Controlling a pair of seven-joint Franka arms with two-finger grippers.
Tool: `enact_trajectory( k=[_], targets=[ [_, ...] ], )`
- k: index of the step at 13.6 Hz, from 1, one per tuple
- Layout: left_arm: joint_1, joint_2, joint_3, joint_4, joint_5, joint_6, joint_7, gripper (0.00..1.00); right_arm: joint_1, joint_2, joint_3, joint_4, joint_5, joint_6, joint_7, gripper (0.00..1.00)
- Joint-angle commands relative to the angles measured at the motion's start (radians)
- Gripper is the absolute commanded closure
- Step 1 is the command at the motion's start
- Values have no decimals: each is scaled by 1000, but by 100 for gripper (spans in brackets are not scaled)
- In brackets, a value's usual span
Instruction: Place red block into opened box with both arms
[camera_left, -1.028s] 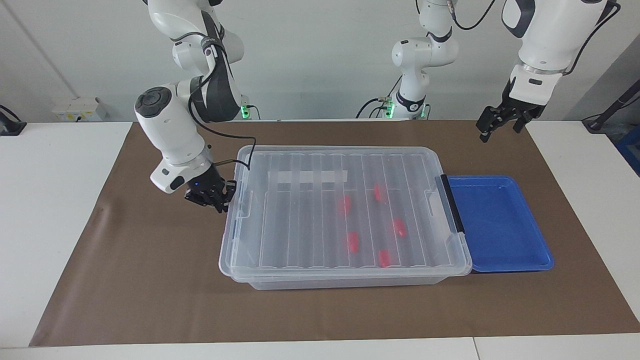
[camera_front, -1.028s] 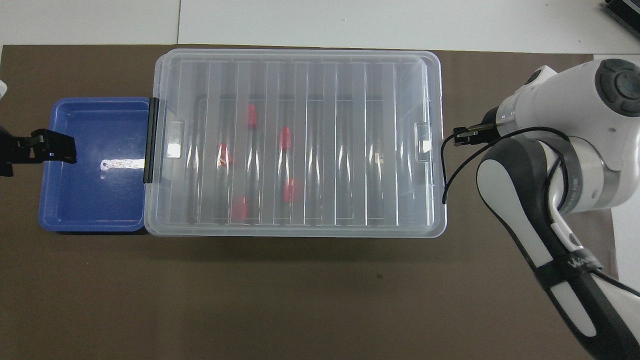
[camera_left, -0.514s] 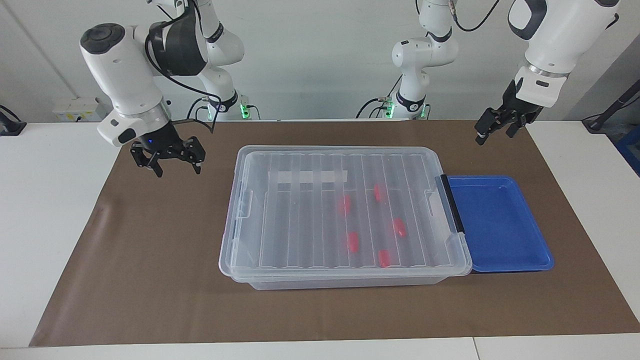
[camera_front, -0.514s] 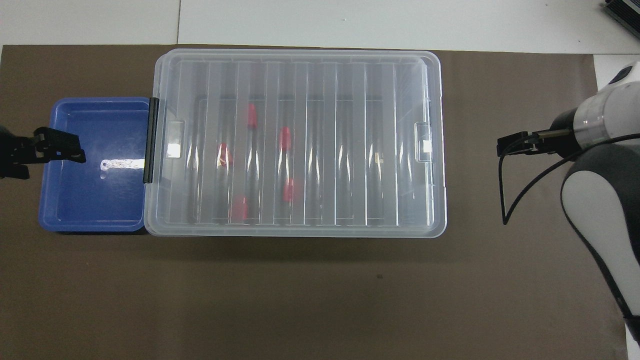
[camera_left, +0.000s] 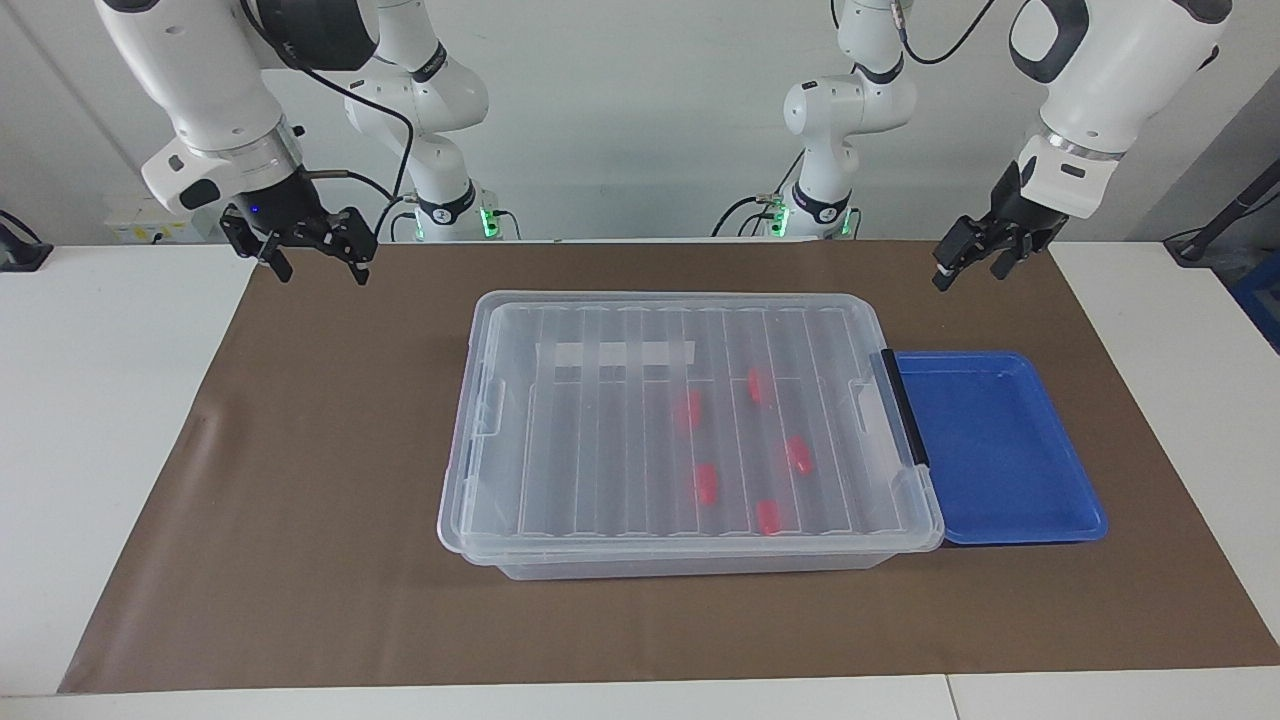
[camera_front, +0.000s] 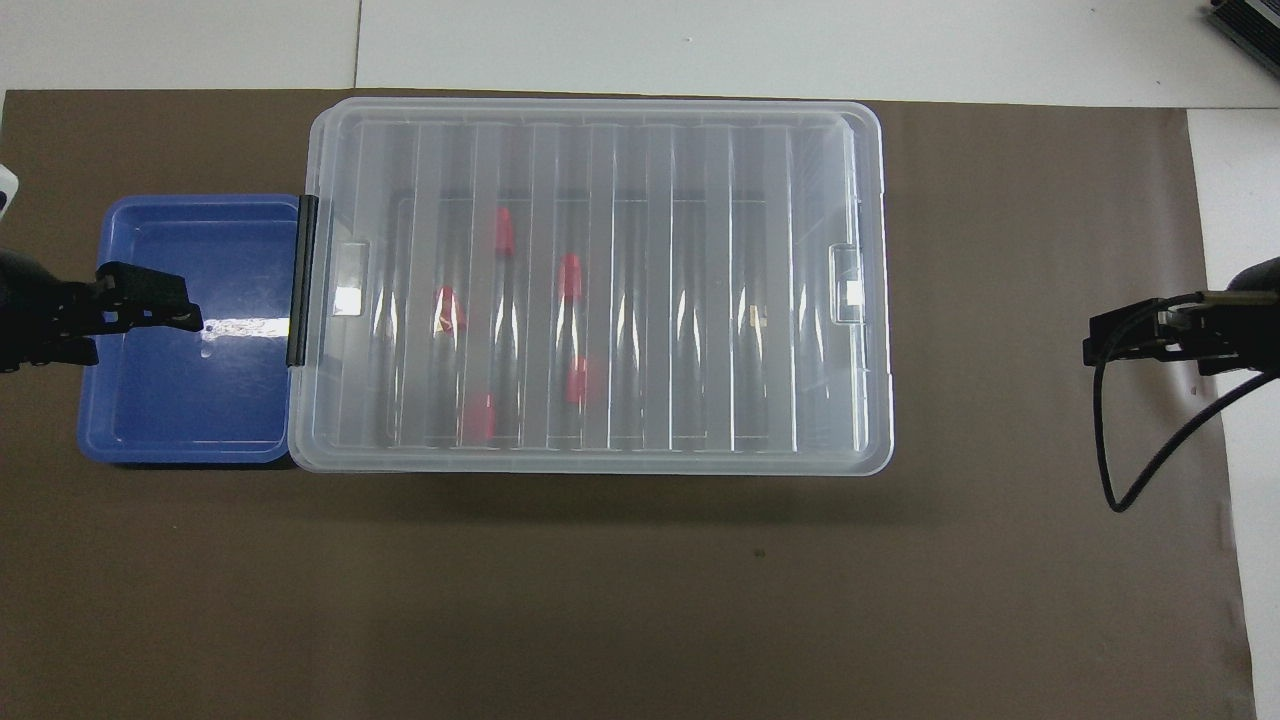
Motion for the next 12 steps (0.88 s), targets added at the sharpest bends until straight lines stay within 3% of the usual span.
enact_trajectory(
  k=[1, 12],
  targets=[
    [-5, -37, -6, -42, -7, 28, -1, 0, -9, 5, 10, 2, -1, -10, 15, 0],
    [-6, -33, -21, -28, 101, 18, -13, 0, -12, 6, 10, 19, -21, -37, -43, 0]
  ],
)
